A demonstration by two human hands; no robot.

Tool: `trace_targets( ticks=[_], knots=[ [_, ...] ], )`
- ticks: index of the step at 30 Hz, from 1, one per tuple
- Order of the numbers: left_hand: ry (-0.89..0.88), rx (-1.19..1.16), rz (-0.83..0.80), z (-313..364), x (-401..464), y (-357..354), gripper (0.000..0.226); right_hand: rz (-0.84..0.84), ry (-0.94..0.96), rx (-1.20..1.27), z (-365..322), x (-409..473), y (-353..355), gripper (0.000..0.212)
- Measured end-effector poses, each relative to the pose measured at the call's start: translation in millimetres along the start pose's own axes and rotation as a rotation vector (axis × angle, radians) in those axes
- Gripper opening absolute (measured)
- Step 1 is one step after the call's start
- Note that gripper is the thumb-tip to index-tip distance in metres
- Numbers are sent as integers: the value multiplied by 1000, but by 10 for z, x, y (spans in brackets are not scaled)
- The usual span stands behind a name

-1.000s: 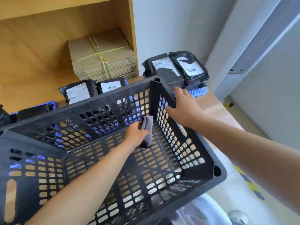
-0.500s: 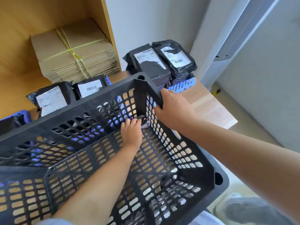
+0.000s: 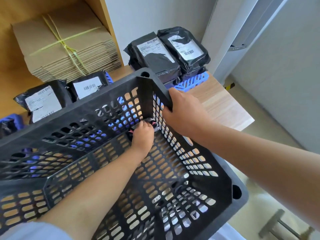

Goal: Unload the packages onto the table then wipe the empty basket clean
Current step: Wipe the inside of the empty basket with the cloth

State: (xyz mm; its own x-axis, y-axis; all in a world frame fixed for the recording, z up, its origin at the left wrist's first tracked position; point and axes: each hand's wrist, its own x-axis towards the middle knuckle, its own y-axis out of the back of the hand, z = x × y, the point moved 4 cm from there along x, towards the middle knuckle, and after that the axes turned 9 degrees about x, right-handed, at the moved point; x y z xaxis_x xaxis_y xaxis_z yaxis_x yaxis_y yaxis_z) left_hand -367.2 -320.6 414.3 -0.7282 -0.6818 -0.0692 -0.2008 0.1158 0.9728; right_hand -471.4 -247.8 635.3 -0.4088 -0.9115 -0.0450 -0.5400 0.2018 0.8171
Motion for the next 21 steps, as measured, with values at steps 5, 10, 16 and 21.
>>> trace_targets(
  ticks=[5,10,16,21],
  knots=[
    [55,-221,-52,-141,-84,-20,34,8,17,0,6,2,8,16],
    [-5,-271,-31,35,-321,228,25,-5,14,-20,-10,1,1,13],
    [-149,-338,-253,416,-858,332,28,-30,-14,-16,-40,-6,24,17],
    [-335,-676,-740,406,-948,329,13,-32,-33,5,-36,-6,28,17]
  ],
)
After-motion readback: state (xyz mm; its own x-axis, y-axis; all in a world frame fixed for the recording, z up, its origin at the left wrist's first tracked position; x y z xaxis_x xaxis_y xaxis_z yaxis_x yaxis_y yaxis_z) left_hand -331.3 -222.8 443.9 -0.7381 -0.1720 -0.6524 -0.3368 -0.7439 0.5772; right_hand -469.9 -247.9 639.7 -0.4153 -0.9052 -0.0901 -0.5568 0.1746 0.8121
